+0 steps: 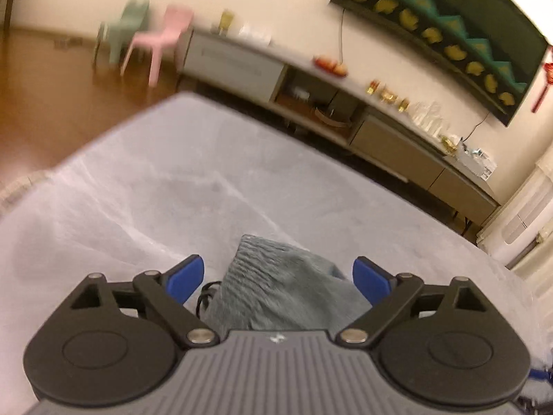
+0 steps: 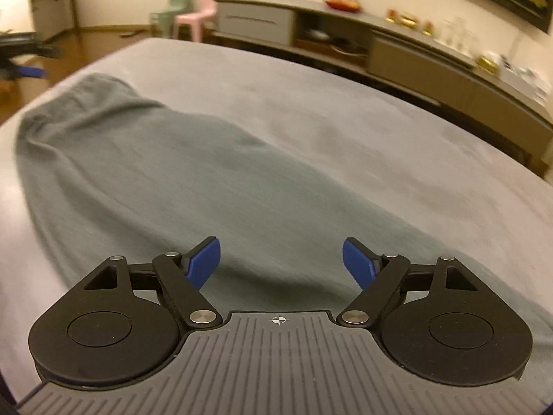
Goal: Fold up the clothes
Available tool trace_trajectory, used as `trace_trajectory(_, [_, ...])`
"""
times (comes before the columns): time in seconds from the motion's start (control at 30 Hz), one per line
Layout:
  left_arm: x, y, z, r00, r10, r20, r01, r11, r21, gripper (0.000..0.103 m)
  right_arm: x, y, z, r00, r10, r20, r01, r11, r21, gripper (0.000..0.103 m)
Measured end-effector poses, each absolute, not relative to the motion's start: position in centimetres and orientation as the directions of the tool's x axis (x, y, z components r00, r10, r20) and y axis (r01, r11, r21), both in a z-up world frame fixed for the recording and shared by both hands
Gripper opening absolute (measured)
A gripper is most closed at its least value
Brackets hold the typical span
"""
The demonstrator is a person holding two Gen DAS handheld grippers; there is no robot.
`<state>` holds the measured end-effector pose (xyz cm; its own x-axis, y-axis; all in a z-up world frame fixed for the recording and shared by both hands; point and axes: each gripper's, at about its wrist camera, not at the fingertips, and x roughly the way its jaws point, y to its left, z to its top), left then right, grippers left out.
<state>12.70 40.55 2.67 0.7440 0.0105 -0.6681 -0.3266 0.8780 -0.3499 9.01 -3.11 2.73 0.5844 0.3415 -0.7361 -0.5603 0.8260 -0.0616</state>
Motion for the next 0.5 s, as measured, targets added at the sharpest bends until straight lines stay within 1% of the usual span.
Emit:
trace_trajectory(0.03, [13.9,40.9,1.8,0.731,-0.005,-0.682,-0.325,0.876,-0.356,0.094,8.9,-1.9,2.9,0.583,0.356,-0.730,-0.571,0.819,-0.057,0.082])
trace_trajectory(0.13, [16.4,40.0,0.0,0.685,-0.023,-0.728,-0.296,0.905,-0.306,0.093,9.3,1.3,3.2,0.579,0.399,-0.711,-0.608,0.792,-0.052,0.086])
trace_trajectory(0.2, [17.2,39.5,-0.7,0.671,-0.015,-0.741,-0.291,0.914,-0.282,0.087,10.7,3.8,2.8,0.573,0.416,-0.706,-0.638,0.767,-0.066,0.088])
trace_trajectory(0.23, [17.5,39.2,-0.9,0.666,-0.017,-0.746,-0.281,0.921,-0.272,0.080,11.8,5.4,2.4,0.570,0.415,-0.709,-0.648,0.758,-0.077,0.089])
trace_trajectory(0.27, [17.1,38.8,-1.2,0.664,-0.007,-0.748,-0.273,0.929,-0.251,0.053,13.1,6.9,2.1,0.558,0.413,-0.719,-0.655,0.752,-0.077,0.089])
trace_trajectory(0.3, [16.7,38.5,-1.2,0.656,0.000,-0.755,-0.260,0.939,-0.226,0.036,14.4,8.5,1.7,0.546,0.411,-0.730,-0.662,0.746,-0.076,0.089])
trace_trajectory(0.33, [16.5,38.3,-1.2,0.658,-0.004,-0.753,-0.231,0.951,-0.207,0.035,15.7,10.0,1.2,0.529,0.411,-0.742,-0.671,0.738,-0.071,0.089])
trace_trajectory(0.37, [16.0,38.3,-1.0,0.671,-0.011,-0.742,-0.210,0.956,-0.204,0.031,16.8,11.4,0.8,0.509,0.409,-0.758,-0.681,0.730,-0.063,0.088])
trace_trajectory(0.4, [15.5,38.3,-0.8,0.683,-0.018,-0.730,-0.189,0.961,-0.201,0.029,18.0,12.8,0.5,0.487,0.406,-0.773,-0.690,0.722,-0.055,0.082])
trace_trajectory(0.43, [14.5,38.5,-0.2,0.698,-0.034,-0.715,-0.168,0.963,-0.210,0.027,18.9,14.0,0.0,0.442,0.404,-0.801,-0.710,0.704,-0.037,0.059])
trace_trajectory(0.47, [13.5,38.7,0.4,0.712,-0.050,-0.700,-0.147,0.965,-0.218,0.025,19.5,14.7,-0.3,0.406,0.402,-0.821,-0.721,0.693,-0.018,0.046])
trace_trajectory(0.5, [12.6,38.9,1.0,0.726,-0.067,-0.684,-0.124,0.966,-0.226,0.023,18.6,14.6,0.4,0.402,0.425,-0.811,-0.738,0.675,-0.012,0.018])
